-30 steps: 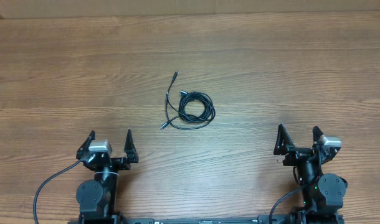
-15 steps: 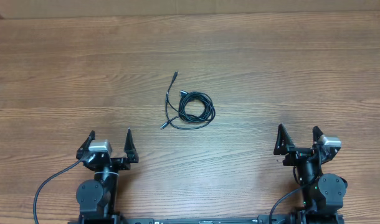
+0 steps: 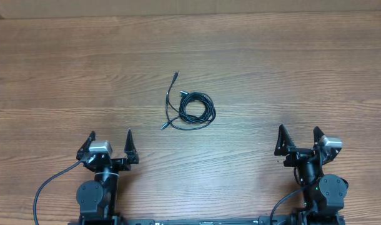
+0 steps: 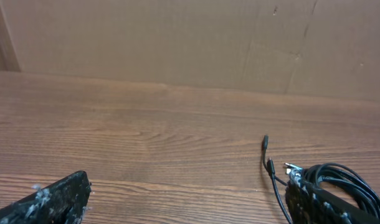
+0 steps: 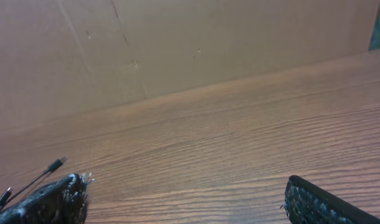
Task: Untangle cables
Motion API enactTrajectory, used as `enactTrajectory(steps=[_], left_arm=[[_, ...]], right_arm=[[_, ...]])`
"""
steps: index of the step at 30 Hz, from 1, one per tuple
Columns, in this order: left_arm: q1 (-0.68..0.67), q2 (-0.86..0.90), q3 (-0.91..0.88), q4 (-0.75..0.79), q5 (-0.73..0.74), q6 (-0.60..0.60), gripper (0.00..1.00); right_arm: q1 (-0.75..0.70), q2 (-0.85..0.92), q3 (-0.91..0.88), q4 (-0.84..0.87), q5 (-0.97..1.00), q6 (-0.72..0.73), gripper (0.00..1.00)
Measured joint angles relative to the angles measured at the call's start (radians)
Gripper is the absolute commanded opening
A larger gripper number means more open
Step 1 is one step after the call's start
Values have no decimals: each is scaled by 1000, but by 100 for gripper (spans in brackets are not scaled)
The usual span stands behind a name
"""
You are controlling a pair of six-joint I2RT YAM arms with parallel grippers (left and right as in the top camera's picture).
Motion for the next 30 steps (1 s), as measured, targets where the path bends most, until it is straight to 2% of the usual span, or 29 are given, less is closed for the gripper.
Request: enactTrajectory(steps=[22, 27, 30], left_arm=[[0, 0, 2, -8, -1, -6, 100], [0, 0, 29, -72, -7, -8, 99], [0, 0, 71, -173, -7, -8, 100]], right_arm=[[0, 0, 0, -6, 0, 32, 100], [0, 0, 10, -54, 1, 45, 100], [0, 0, 32, -98, 1, 50, 100]])
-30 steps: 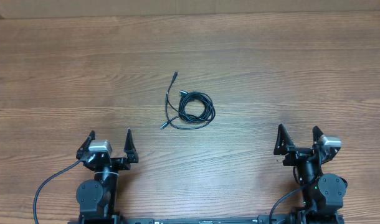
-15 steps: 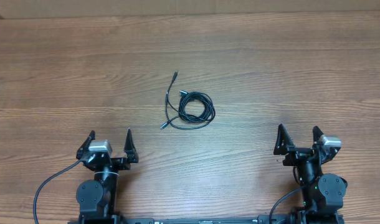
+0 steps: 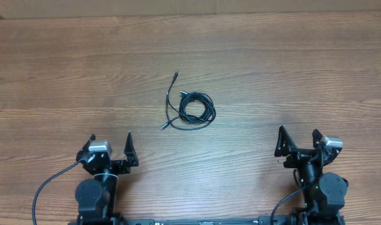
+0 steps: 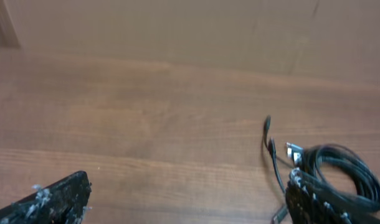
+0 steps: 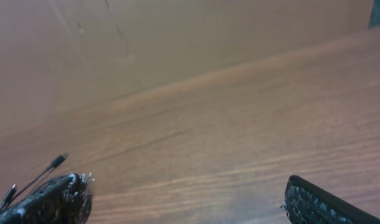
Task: Untangle cables
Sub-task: 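Move the left gripper down onto the black cable coil and grasp it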
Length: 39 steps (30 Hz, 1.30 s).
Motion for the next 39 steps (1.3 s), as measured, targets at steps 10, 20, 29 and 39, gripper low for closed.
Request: enactTrajectory(steps=[10, 20, 29, 39], left_arm=[[0, 156, 202, -179, 0, 0, 100], [0, 549, 521, -350, 16, 0, 100], [0, 854, 917, -692, 80, 0, 100], [0, 982, 952, -621, 175, -30, 100]], right_arm=[[0, 87, 137, -130, 0, 3, 100], [0, 393, 414, -292, -2, 4, 100], [1, 793, 796, -681, -43, 3, 100], [1, 1006, 970, -742, -133, 4, 100]])
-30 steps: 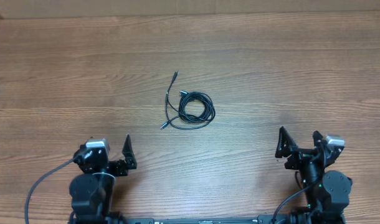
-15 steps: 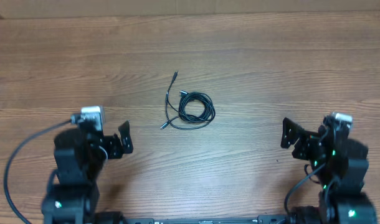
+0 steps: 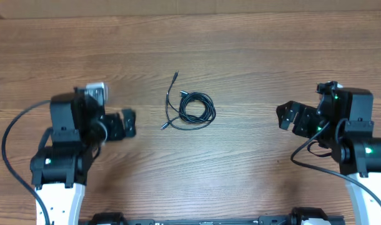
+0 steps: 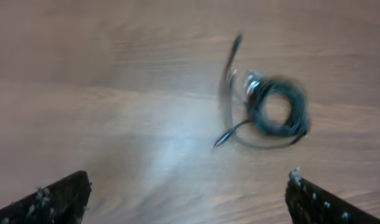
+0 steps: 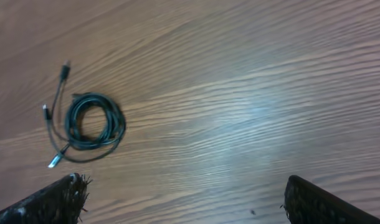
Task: Untangle cables
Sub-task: 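Move the left gripper down onto the black cable coil and grasp it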
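A thin black cable (image 3: 192, 109) lies on the wooden table (image 3: 272, 56), wound into a small coil with loose plug ends trailing up and to the left. My left gripper (image 3: 127, 122) hangs open to the left of the coil, apart from it, with nothing between its fingers. My right gripper (image 3: 285, 117) hangs open well to the right of it, also holding nothing. The left wrist view is blurred and shows the coil (image 4: 276, 112) ahead, beyond the open left gripper (image 4: 187, 199). The right wrist view shows the coil (image 5: 90, 121) far to the left of the open right gripper (image 5: 184, 199).
A pale wall strip (image 3: 190, 6) runs along the table's far edge. The left arm's own grey lead (image 3: 15, 125) loops at the left, and the right arm's lead (image 3: 303, 150) at the right. Bare wood surrounds the coil.
Both arms have risen from low at the table's near edge and reached forward. Their grippers now point down on either side of the coil. The cable has not moved.
Both arms sat folded at the near edge with grippers open, looking across the table at the wall. A second later they had tilted down slightly. Now both grippers hang open level with the coil, which has stayed in place.
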Motion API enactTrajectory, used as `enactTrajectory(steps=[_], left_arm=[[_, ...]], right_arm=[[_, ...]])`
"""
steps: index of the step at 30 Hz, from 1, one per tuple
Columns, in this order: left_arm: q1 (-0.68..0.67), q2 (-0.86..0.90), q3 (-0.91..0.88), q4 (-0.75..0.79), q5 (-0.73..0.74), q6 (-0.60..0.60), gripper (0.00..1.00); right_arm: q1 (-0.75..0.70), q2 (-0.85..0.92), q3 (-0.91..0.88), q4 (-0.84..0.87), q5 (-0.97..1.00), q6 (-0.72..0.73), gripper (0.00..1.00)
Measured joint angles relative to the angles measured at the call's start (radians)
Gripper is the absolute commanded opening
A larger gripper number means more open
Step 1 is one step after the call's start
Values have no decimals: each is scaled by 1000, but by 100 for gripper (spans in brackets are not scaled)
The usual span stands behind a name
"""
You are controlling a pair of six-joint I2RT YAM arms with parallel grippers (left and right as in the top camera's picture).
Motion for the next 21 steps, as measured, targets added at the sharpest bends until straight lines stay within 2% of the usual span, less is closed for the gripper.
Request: enactTrajectory(steps=[4, 8, 11, 15, 21], left_arm=[[-19, 43, 4, 193, 84, 0, 100], [-92, 129, 28, 249, 100, 1, 100], [-171, 228, 80, 222, 77, 11, 100], [-277, 372, 222, 90, -3, 35, 100], [-372, 534, 415, -19, -67, 43, 100]], right_arm=[[0, 7, 0, 12, -32, 0, 100], [0, 7, 1, 19, -45, -1, 100], [0, 7, 1, 19, -49, 0, 100], [0, 7, 1, 19, -50, -1, 100], [0, 7, 1, 22, -51, 0, 100]])
